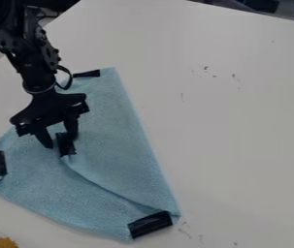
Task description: Unfold the cloth from south west to north east
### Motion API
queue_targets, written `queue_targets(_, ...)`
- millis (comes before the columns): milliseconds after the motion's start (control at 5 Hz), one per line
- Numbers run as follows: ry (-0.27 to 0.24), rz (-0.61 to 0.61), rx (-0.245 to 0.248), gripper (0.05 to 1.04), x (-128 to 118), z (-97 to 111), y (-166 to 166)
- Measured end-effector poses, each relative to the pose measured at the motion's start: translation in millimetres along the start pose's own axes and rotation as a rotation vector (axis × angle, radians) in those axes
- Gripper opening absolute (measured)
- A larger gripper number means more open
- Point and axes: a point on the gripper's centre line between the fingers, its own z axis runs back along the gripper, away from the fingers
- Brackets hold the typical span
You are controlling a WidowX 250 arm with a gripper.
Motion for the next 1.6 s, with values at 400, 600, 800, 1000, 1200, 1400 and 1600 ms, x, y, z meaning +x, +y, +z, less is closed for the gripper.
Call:
queue_targets(400, -0.005, 0.003, -0.003, 0.1, 2, 1, -1)
queue_targets(600, -0.005, 0.016, 0.006, 0.056, 2, 2, 0)
queue_targets(800, -0.005, 0.012, 0.013, 0.055, 2, 4, -5)
queue_targets(1000, -0.063, -0.004, 0.013, 0.055, 7, 34, -31)
queue_targets(1200, -0.086, 0.027, -0.013, 0.054, 4, 46, -56)
queue_targets(1400, -0.106, 0.015, -0.067, 0.054, 0, 61, -90)
queue_targets(1600, -0.088, -0.011, -0.099, 0.054, -10, 61, -117)
